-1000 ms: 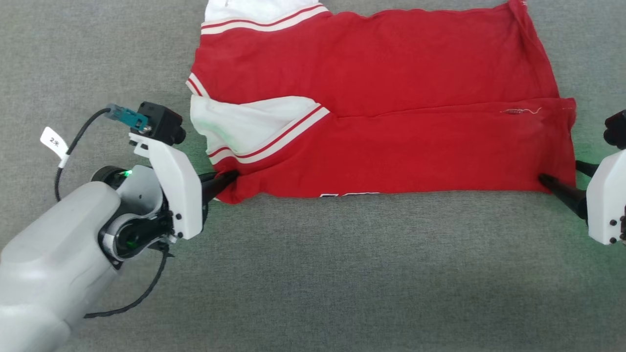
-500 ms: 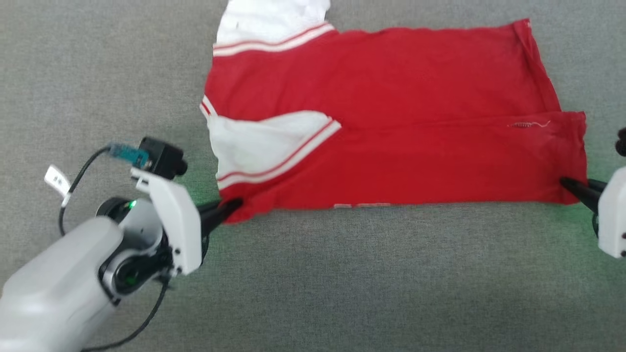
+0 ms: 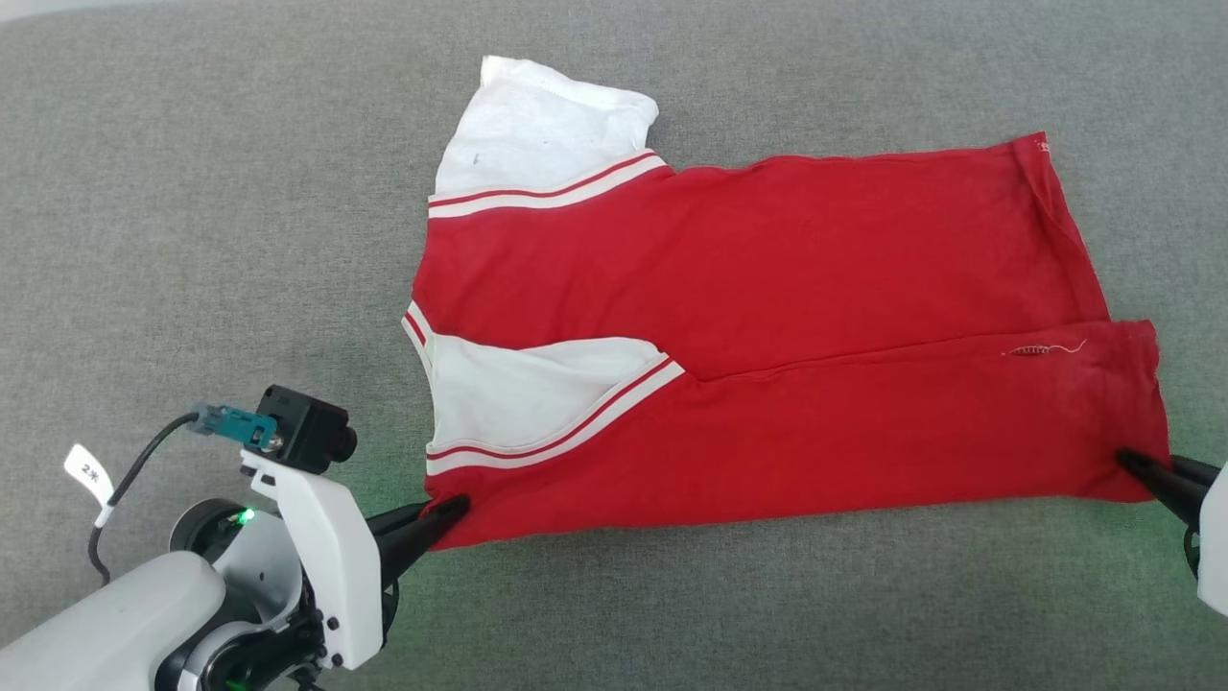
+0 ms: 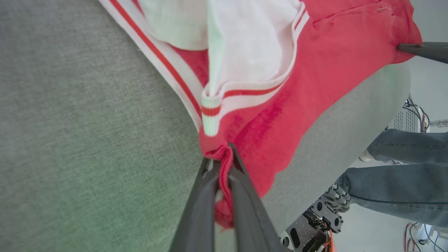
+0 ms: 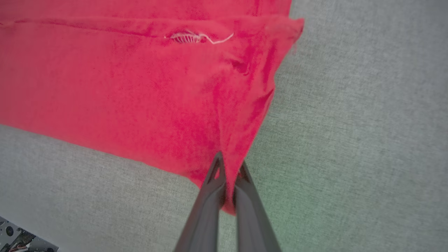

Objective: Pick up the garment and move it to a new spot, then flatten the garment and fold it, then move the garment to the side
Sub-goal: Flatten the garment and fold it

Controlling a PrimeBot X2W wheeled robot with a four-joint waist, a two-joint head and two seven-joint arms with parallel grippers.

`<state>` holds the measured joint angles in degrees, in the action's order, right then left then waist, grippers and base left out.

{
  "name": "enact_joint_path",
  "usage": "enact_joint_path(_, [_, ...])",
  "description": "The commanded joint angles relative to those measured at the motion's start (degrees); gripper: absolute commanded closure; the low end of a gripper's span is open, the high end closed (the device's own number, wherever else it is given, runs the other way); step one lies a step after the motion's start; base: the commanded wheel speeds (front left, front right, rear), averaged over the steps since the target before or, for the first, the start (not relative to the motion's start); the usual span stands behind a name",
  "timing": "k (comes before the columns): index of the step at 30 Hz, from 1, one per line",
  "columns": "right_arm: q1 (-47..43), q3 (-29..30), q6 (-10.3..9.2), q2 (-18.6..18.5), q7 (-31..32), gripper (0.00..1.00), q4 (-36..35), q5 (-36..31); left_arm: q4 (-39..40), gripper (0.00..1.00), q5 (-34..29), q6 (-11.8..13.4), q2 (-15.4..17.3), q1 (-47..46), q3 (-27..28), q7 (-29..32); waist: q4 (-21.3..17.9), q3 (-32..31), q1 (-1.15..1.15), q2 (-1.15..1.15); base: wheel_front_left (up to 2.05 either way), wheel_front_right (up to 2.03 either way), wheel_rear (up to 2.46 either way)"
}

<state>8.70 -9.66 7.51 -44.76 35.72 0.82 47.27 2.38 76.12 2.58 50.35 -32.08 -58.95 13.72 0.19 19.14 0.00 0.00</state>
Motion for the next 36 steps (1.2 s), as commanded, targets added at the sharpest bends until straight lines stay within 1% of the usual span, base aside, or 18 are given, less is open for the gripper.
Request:
enact_joint_path(1, [-0.96, 1.65, -0.05, 1.21, -0.56, 0.73, -0.87, -1.14, 0.64, 1.00, 0.33, 0.59, -0.05, 0.96, 0.26, -1.06, -0.12, 0.04, 0.00, 0.00, 0.00, 0.00, 0.00])
enact_joint_path(2, [-1.20, 2.62, -0.05, 1.82, -0.86, 0.24, -1.13, -1.74, 0.79, 0.82, 0.33, 0.95, -0.15, 1.10, 0.48, -1.49, -0.19, 0.09, 0.00, 0.00, 0.00, 0.00, 0.00])
enact_joint_path(3, [-1.49, 3.53, -0.05, 2.56, -1.13, 0.00, -1.26, -2.31, 0.97, 0.58, 0.26, 0.96, -0.13, 1.26, 0.60, -1.89, -0.27, 0.15, 0.00, 0.00, 0.00, 0.00, 0.00])
enact_joint_path(4, [-1.73, 4.40, -0.05, 3.24, -1.36, 0.00, -1.43, -2.99, 1.12, 0.24, -0.38, 1.08, 0.08, 1.10, 0.85, -2.57, -0.36, 0.21, 0.00, 0.00, 0.00, 0.00, 0.00])
enact_joint_path(5, [-1.73, 4.40, -0.05, 3.24, -1.36, 0.00, -1.43, -2.99, 1.12, 0.24, -0.38, 1.08, 0.08, 1.10, 0.85, -2.57, -0.36, 0.21, 0.00, 0.00, 0.00, 0.00, 0.00])
enact_joint_path(6, [-1.80, 5.40, -0.05, 4.05, -1.91, 0.00, -1.74, -3.69, 1.04, 0.00, -0.69, 1.47, 0.37, 0.94, 1.30, -3.34, -0.46, 0.29, 0.00, 0.00, 0.00, 0.00, 0.00])
enact_joint_path(10, [-1.01, 8.93, -0.04, 7.96, -5.83, 0.00, -3.41, -7.01, 0.79, 0.00, -1.43, 2.56, 1.49, 0.22, 3.62, -6.77, -1.16, 0.31, 0.00, 0.00, 0.00, 0.00, 0.00])
enact_joint_path(15, [0.99, 10.07, -0.04, 13.09, -14.83, 0.00, -5.04, -12.18, -1.70, 0.00, -2.92, 3.99, 2.37, -1.75, 7.59, -12.47, -3.14, 0.17, 0.00, 0.00, 0.00, 0.00, 0.00])
enact_joint_path(17, [2.01, 9.81, -0.04, 15.23, -18.65, 0.00, -4.90, -14.24, -4.03, 0.00, -4.07, 4.50, 1.98, -3.56, 9.22, -14.80, -4.36, 0.35, 0.00, 0.00, 0.00, 0.00, 0.00])
enact_joint_path(20, [4.06, 8.97, -0.04, 18.87, -24.74, 0.00, -4.11, -16.46, -9.12, 0.00, -6.52, 4.17, 0.81, -6.90, 10.94, -18.13, -6.83, 0.68, 0.00, 0.00, 0.00, 0.00, 0.00])
enact_joint_path(23, [6.00, 7.54, -0.04, 22.04, -30.27, 0.00, -2.54, -18.49, -15.21, 0.00, -8.90, 3.53, -0.37, -11.40, 11.51, -19.05, -9.79, 1.43, 0.00, 0.00, 0.00, 0.00, 0.00])
enact_joint_path(26, [7.93, 6.13, -0.04, 24.20, -34.20, 0.00, -1.08, -19.75, -21.39, 0.00, -10.20, 2.74, -1.62, -16.53, 11.74, -17.10, -12.87, 2.86, 0.00, 0.00, 0.00, 0.00, 0.00])
enact_joint_path(28, [8.97, 4.85, -0.04, 25.08, -35.70, 0.00, -0.16, -20.02, -25.51, 0.00, -11.57, 2.50, -2.04, -20.13, 11.29, -14.75, -15.00, 3.98, 0.00, 0.00, 0.00, 0.00, 0.00])
enact_joint_path(29, [9.58, 4.41, -0.04, 25.42, -36.31, 0.00, 0.46, -20.10, -27.41, 0.00, -11.31, 2.04, -2.48, -21.86, 11.04, -13.17, -15.99, 4.51, 0.00, 0.00, 0.00, 0.00, 0.00])
enact_joint_path(31, [10.62, 3.69, -0.04, 25.91, -37.39, 0.00, 1.37, -19.88, -30.91, 0.00, -12.25, 1.23, -2.47, -25.54, 10.08, -9.07, -17.85, 5.76, 0.00, 0.00, 0.00, 0.00, 0.00])
enact_joint_path(32, [11.40, 2.93, -0.04, 26.24, -38.12, 0.00, 2.45, -19.49, -34.40, 0.00, -12.29, 0.25, -2.46, -29.13, 9.44, -4.35, -19.40, 7.04, 0.00, 0.00, 0.00, 0.00, 0.00])
enact_joint_path(36, [12.41, 1.14, -0.04, 26.66, -39.20, 0.00, 4.33, -18.45, -40.49, 0.00, -11.33, -2.24, -2.90, -34.30, 7.57, 6.47, -21.51, 8.96, 0.00, 0.00, 0.00, 0.00, 0.00])
